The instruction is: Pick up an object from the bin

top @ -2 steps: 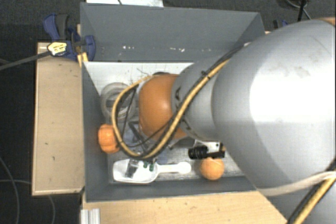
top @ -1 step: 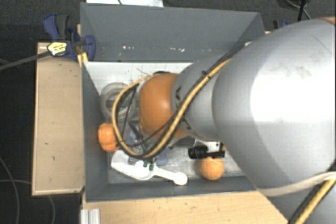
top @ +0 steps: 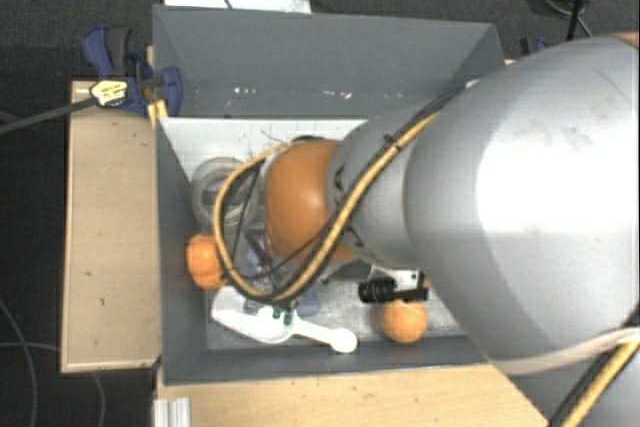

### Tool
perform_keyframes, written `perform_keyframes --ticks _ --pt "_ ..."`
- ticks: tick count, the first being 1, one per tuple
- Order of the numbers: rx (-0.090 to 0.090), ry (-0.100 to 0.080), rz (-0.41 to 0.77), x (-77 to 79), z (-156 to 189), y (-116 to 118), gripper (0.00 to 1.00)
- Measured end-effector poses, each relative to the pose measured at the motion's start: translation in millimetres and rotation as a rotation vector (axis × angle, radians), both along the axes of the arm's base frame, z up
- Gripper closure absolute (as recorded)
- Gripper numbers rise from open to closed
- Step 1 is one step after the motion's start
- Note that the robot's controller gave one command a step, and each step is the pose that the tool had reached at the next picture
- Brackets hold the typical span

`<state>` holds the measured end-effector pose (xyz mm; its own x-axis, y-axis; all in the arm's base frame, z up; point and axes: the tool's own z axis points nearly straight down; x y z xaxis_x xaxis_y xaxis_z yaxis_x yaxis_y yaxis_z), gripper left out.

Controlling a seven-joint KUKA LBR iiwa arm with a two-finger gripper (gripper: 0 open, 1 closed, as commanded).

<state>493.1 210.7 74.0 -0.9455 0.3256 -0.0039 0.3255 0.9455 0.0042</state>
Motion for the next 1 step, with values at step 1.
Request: perform_keyframes --ticks 1 --pt "0.0 0.0 0.002 0.0 0.0 -0.1 1.0"
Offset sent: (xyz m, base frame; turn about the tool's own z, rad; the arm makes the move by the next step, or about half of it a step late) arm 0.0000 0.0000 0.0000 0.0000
